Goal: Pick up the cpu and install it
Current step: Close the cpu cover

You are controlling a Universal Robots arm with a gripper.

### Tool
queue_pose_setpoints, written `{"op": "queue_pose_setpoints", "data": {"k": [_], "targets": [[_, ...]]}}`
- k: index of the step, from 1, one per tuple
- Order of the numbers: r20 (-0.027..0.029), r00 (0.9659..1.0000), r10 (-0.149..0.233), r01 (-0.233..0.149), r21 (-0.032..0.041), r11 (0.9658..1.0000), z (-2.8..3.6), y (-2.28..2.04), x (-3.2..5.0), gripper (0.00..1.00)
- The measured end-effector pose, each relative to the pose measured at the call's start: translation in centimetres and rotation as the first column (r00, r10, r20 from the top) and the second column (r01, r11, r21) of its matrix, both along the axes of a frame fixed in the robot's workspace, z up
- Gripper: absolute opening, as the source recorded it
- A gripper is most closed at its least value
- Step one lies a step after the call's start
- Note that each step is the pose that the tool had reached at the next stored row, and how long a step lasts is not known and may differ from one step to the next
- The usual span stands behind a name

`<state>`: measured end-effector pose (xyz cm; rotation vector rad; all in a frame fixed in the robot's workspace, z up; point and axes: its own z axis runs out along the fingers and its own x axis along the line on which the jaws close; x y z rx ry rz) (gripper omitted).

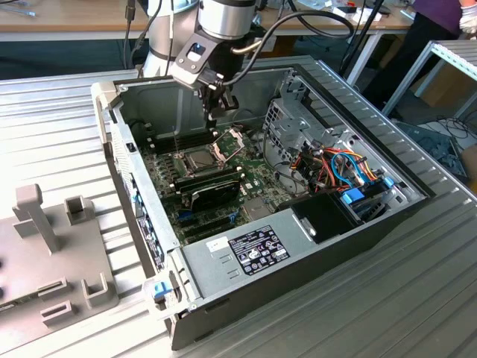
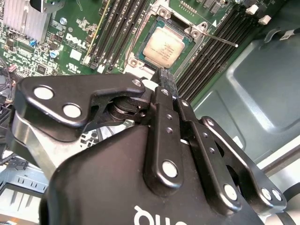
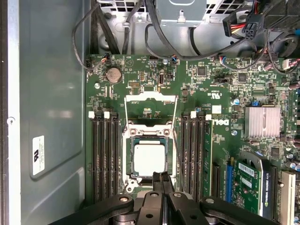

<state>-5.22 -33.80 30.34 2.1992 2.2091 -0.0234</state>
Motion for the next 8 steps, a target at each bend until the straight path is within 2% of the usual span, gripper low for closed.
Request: {"op": "queue_pose_setpoints", "data": {"k": [8], "targets": [[0.0000, 1.0000, 0.000, 0.000, 0.0000, 1.0000, 0.38, 0.00, 0.00, 0.11]]}}
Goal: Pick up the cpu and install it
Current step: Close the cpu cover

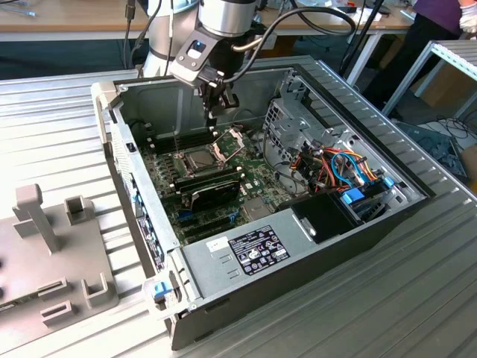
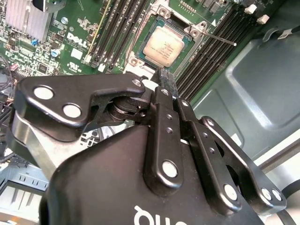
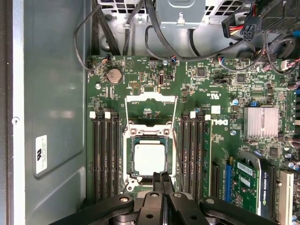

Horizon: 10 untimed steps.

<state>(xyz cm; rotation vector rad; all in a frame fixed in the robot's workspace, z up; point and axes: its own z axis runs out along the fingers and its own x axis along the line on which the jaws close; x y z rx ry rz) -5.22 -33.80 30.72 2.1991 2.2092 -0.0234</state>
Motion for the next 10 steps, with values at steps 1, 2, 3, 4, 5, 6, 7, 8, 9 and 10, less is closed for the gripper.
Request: {"op": "queue_pose_setpoints", "data": {"k": [1, 2, 3, 4, 5, 6, 7, 8, 9, 10], "targets": [[0.0000, 1.0000, 0.000, 0.000, -0.0001, 1.0000, 0.04, 0.00, 0.00, 0.11], [0.0000, 1.0000, 0.000, 0.000, 0.0000, 1.0000, 0.11, 0.00, 0.00, 0.11], [0.0000, 1.0000, 0.000, 0.000, -0.0001, 1.0000, 0.18, 0.00, 0.00, 0.11], [0.0000, 1.0000, 0.000, 0.000, 0.0000, 1.0000, 0.22, 0.00, 0.00, 0.11], [0.0000, 1.0000, 0.000, 0.000, 0.0000, 1.0000, 0.25, 0.00, 0.00, 0.11], [0.0000, 1.0000, 0.000, 0.000, 0.0000, 1.0000, 0.29, 0.00, 0.00, 0.11], [0.0000, 1.0000, 0.000, 0.000, 0.0000, 1.0000, 0.32, 0.00, 0.00, 0.11], [0.0000, 1.0000, 0.000, 0.000, -0.0001, 1.0000, 0.38, 0.00, 0.00, 0.11], [0.0000, 1.0000, 0.000, 0.000, 0.0000, 1.0000, 0.41, 0.00, 0.00, 0.11], [0.0001, 1.0000, 0.000, 0.000, 0.0000, 1.0000, 0.45, 0.00, 0.00, 0.11]]}}
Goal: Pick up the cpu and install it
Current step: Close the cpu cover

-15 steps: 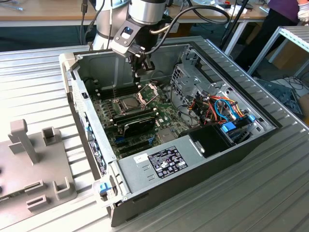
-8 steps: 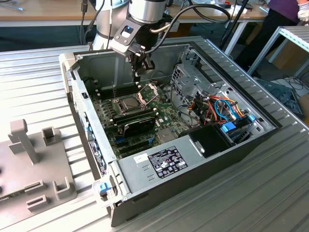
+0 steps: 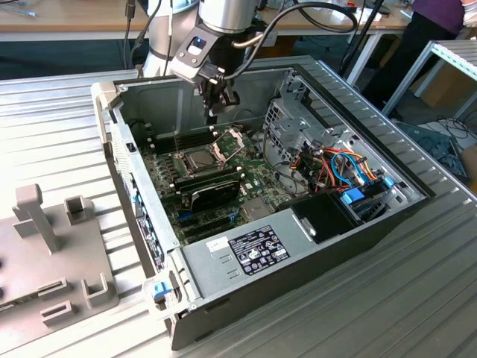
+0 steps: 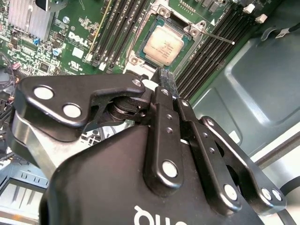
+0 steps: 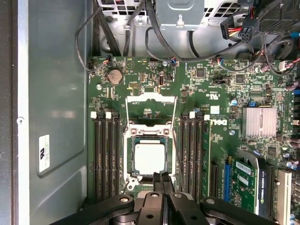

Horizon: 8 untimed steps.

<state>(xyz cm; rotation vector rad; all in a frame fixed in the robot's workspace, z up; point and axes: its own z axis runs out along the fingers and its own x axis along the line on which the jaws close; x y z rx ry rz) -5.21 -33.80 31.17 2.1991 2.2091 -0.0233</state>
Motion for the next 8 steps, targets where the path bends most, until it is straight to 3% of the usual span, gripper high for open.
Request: {"op": "queue_pose_setpoints", "data": {"k": [8], "targets": [[0.0000, 1.0000, 0.000, 0.000, 0.0000, 1.0000, 0.38, 0.00, 0.00, 0.11]]}}
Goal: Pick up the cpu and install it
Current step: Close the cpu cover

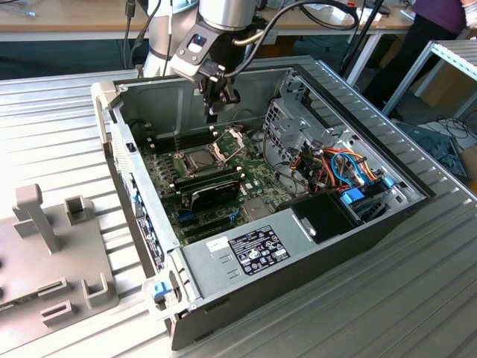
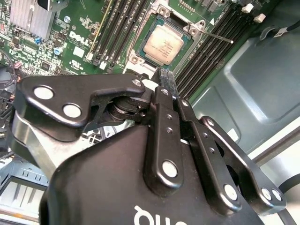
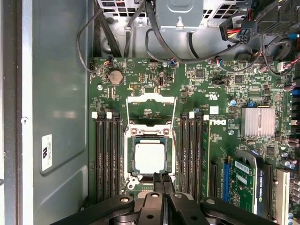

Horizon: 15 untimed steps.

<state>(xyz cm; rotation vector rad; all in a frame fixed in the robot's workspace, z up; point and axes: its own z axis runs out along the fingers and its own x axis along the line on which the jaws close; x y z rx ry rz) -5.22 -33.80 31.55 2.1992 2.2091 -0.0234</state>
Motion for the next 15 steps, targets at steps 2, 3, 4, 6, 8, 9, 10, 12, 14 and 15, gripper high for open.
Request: {"op": "queue_pose_setpoints", "data": {"k": [2, 3, 4, 6, 8, 9, 10, 12, 14, 15], "targets": [[0.0000, 1.0000, 0.000, 0.000, 0.0000, 1.0000, 0.09, 0.00, 0.00, 0.11], [0.0001, 1.0000, 0.000, 0.000, 0.0000, 1.0000, 0.11, 0.00, 0.00, 0.11], [0.0000, 1.0000, 0.000, 0.000, -0.0001, 1.0000, 0.20, 0.00, 0.00, 0.11], [0.0000, 1.0000, 0.000, 0.000, 0.0000, 1.0000, 0.28, 0.00, 0.00, 0.11], [0.0001, 1.0000, 0.000, 0.000, 0.0000, 1.0000, 0.38, 0.00, 0.00, 0.11], [0.0001, 1.0000, 0.000, 0.000, 0.0001, 1.0000, 0.38, 0.00, 0.03, 0.11], [0.0000, 1.0000, 0.000, 0.000, 0.0001, 1.0000, 0.38, 0.00, 0.07, 0.11], [0.0000, 1.0000, 0.000, 0.000, -0.0001, 1.0000, 0.38, 0.00, 0.16, 0.11], [0.0001, 1.0000, 0.000, 0.000, 0.0000, 1.0000, 0.36, 0.00, 0.23, 0.11], [0.0001, 1.0000, 0.000, 0.000, 0.0001, 1.0000, 0.23, 0.00, 1.67, 0.11]]}}
